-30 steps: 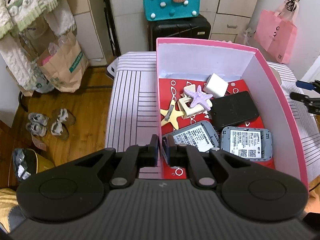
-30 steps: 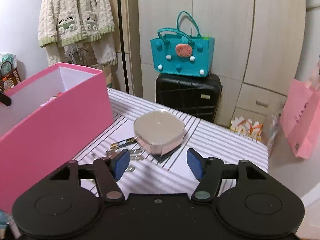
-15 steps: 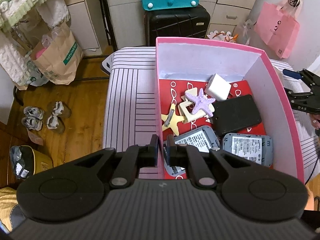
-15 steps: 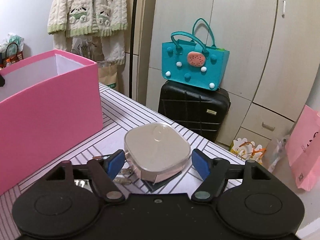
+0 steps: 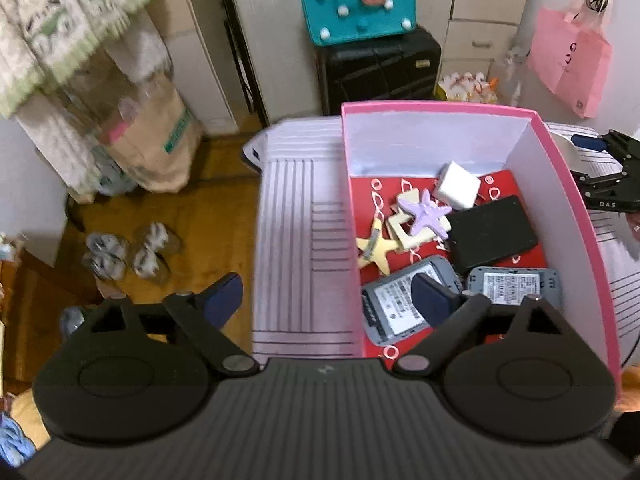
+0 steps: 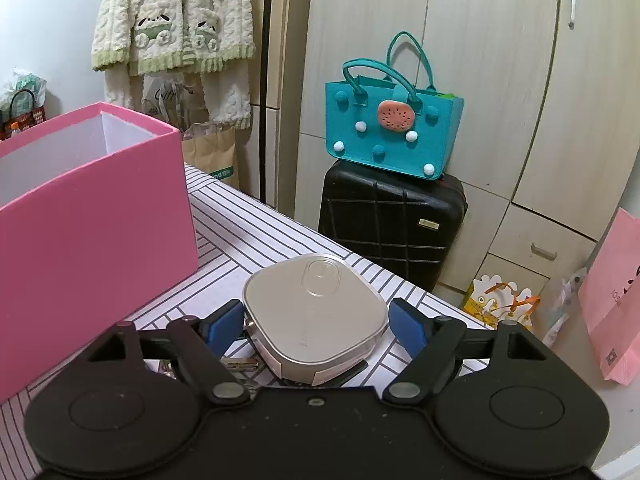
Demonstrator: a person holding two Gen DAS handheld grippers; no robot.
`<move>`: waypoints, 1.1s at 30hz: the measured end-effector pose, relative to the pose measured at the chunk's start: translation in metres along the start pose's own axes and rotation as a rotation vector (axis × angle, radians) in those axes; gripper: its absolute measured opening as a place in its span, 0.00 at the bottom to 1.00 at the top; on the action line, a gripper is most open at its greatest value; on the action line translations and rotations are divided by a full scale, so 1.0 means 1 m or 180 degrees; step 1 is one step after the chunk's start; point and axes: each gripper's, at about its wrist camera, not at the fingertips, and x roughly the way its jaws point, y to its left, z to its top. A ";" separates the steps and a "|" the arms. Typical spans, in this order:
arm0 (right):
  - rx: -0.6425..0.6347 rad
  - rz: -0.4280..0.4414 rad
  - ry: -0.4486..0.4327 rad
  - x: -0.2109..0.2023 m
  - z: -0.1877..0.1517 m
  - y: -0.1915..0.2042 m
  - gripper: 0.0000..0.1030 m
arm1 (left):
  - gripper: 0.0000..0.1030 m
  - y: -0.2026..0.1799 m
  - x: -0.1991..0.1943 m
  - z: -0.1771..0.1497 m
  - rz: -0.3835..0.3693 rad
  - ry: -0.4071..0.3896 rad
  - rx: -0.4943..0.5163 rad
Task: Organize rigid objects
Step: 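Grasp the white rounded-square case with the right gripper, then lower the white case into the pink box and open the right gripper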
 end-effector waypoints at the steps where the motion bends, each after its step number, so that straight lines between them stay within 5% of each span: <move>1: -0.0002 -0.0001 -0.0004 0.000 0.000 0.000 0.81 | 0.93 0.000 -0.002 0.000 0.0029 0.0010 0.0019; 6: 0.0044 0.0013 -0.0015 0.000 -0.001 -0.002 0.81 | 0.97 -0.001 -0.008 -0.009 0.0067 0.0007 -0.0013; 10: 0.0007 0.0032 -0.0025 0.004 -0.001 -0.003 0.82 | 0.87 -0.010 -0.010 -0.026 -0.0097 -0.0013 0.0037; 12: 0.0001 0.0041 -0.0021 0.006 -0.001 -0.003 0.83 | 0.56 -0.015 -0.006 -0.033 -0.0071 0.0064 0.0032; 14: -0.0009 0.0042 -0.0002 0.007 -0.001 -0.003 0.83 | 0.36 -0.016 -0.001 -0.038 -0.0091 0.0180 -0.0072; 18: -0.0042 0.0036 0.0034 0.012 -0.002 -0.002 0.86 | 0.15 -0.014 0.009 -0.045 -0.0110 0.0280 -0.0152; 21: -0.0035 0.0044 0.0041 0.016 0.000 -0.003 0.87 | 0.07 -0.011 0.009 -0.046 -0.0089 0.0246 -0.0168; 33: 0.0165 -0.0023 0.0068 0.002 0.007 0.000 0.84 | 0.05 -0.011 0.013 -0.037 -0.0129 0.0168 -0.0073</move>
